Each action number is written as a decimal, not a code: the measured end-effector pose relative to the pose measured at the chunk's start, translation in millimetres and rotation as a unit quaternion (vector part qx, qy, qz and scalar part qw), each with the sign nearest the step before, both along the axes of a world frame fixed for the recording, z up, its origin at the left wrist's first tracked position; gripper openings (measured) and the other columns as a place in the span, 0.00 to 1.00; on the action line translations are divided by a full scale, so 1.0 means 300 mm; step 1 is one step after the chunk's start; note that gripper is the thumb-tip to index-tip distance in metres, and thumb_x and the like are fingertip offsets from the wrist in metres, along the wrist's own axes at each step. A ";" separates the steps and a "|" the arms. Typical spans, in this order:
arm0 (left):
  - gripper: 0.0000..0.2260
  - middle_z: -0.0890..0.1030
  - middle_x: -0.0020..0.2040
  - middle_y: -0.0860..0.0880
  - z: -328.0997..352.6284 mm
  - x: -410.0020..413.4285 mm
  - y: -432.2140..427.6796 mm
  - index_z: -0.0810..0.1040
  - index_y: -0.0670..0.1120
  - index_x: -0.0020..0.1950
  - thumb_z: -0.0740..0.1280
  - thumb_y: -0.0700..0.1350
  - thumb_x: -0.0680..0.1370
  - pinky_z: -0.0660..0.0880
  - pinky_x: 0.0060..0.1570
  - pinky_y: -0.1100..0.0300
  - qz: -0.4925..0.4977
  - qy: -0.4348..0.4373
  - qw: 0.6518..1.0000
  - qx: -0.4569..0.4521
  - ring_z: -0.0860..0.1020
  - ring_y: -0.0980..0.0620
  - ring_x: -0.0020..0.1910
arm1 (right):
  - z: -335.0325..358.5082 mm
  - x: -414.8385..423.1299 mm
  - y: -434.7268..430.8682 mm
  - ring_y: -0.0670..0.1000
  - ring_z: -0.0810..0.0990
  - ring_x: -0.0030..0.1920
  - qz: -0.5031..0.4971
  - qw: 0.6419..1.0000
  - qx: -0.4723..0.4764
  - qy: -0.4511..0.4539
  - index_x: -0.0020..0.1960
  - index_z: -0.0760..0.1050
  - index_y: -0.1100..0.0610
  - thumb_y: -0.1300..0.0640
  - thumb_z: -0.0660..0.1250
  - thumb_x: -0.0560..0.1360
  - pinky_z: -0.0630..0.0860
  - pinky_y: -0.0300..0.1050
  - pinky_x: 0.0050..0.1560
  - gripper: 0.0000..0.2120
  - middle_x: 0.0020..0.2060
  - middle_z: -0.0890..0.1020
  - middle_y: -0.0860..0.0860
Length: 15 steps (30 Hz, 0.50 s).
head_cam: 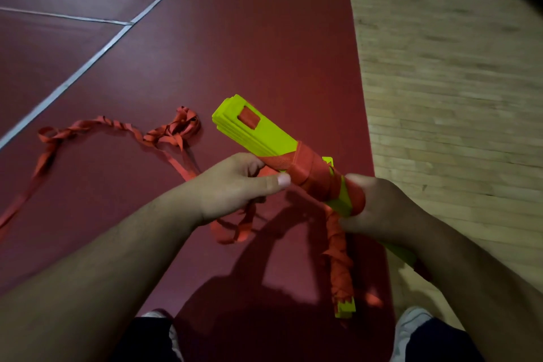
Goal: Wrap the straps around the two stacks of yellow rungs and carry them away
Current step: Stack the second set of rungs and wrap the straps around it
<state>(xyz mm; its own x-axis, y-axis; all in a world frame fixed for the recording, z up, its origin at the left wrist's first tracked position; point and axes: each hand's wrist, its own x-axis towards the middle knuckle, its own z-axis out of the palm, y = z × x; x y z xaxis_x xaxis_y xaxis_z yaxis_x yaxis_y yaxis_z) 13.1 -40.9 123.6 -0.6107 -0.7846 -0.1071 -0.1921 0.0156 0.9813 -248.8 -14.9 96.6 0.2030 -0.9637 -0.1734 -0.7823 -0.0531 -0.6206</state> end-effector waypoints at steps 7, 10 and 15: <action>0.14 0.66 0.26 0.58 -0.005 -0.033 0.009 0.79 0.54 0.31 0.65 0.52 0.76 0.62 0.28 0.70 0.119 0.025 0.992 -0.028 0.63 0.61 0.27 | -0.011 0.009 0.006 0.45 0.77 0.30 -0.043 0.997 -0.056 0.036 0.40 0.70 0.48 0.53 0.75 0.61 0.73 0.48 0.31 0.15 0.30 0.78 0.46; 0.13 0.64 0.28 0.55 -0.033 -0.074 0.038 0.74 0.50 0.35 0.67 0.50 0.78 0.60 0.26 0.66 0.184 0.046 0.982 0.002 0.61 0.58 0.26 | -0.021 0.018 0.011 0.49 0.77 0.32 -0.054 0.993 -0.063 0.084 0.42 0.66 0.46 0.49 0.73 0.64 0.71 0.47 0.31 0.16 0.31 0.78 0.47; 0.17 0.65 0.27 0.51 -0.093 -0.117 0.058 0.66 0.48 0.35 0.65 0.51 0.81 0.58 0.24 0.65 0.263 0.056 0.959 0.085 0.59 0.56 0.23 | -0.028 0.037 0.022 0.56 0.79 0.39 -0.074 0.983 -0.068 0.155 0.54 0.69 0.45 0.46 0.72 0.68 0.71 0.45 0.35 0.19 0.35 0.77 0.47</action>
<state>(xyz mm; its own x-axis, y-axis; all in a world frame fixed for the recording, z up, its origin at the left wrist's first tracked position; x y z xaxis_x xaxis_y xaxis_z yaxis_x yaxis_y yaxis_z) -21.9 -23.6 95.8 -0.1510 -0.9642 -0.2181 -0.0225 -0.2172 0.9759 -237.5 -8.2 88.4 0.0171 -0.9972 -0.0729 -0.9377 0.0093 -0.3473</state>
